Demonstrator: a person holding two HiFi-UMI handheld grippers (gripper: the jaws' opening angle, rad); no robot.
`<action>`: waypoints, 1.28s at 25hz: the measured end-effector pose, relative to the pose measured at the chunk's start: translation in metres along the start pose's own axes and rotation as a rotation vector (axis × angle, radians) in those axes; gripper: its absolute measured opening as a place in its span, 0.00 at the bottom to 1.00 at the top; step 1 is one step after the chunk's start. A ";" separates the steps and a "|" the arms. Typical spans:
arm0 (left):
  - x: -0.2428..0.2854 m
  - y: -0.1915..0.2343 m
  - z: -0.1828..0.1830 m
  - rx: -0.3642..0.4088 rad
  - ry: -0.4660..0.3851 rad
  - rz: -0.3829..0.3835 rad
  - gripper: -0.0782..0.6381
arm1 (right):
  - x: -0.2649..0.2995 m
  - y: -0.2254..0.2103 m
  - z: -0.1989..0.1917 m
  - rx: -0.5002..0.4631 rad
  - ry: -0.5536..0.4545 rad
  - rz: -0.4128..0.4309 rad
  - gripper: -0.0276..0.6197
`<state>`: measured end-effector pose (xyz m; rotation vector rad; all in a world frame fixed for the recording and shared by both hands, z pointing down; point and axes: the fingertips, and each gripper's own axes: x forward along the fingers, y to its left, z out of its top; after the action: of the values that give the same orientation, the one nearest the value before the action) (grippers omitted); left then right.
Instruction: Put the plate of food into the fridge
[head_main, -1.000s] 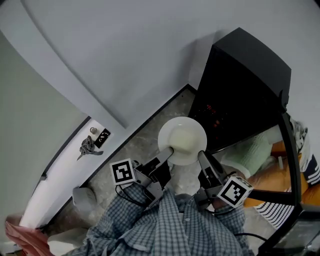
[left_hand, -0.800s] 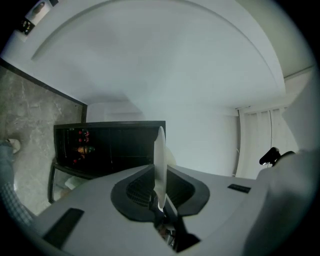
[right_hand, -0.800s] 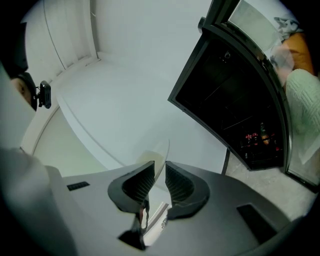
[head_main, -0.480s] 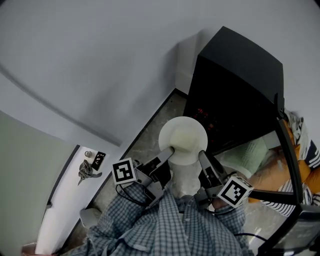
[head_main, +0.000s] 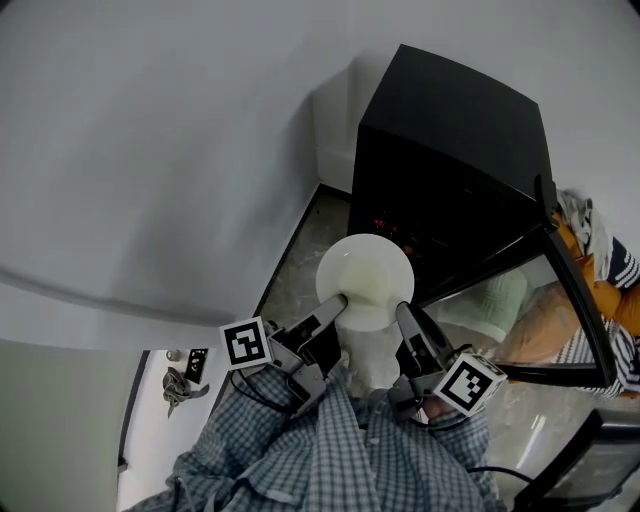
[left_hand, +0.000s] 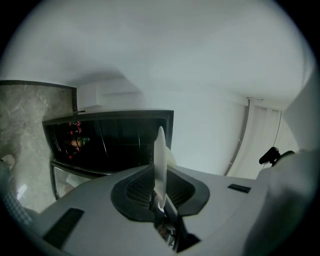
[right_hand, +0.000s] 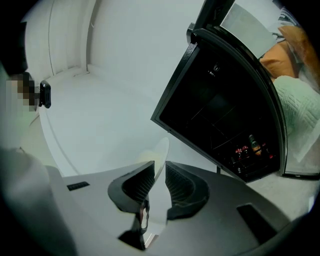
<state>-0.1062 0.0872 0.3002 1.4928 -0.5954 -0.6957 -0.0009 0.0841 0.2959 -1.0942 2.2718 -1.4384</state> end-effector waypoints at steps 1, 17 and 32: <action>0.003 0.002 0.002 -0.002 0.014 0.000 0.18 | 0.001 -0.002 0.001 0.005 -0.011 -0.006 0.16; 0.024 0.011 0.001 -0.036 0.153 -0.001 0.18 | -0.007 -0.014 0.006 0.036 -0.136 -0.087 0.16; 0.051 0.052 0.002 -0.079 0.163 0.045 0.18 | 0.002 -0.062 0.011 0.061 -0.125 -0.122 0.16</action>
<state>-0.0705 0.0458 0.3485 1.4423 -0.4706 -0.5506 0.0326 0.0608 0.3442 -1.2850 2.0947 -1.4306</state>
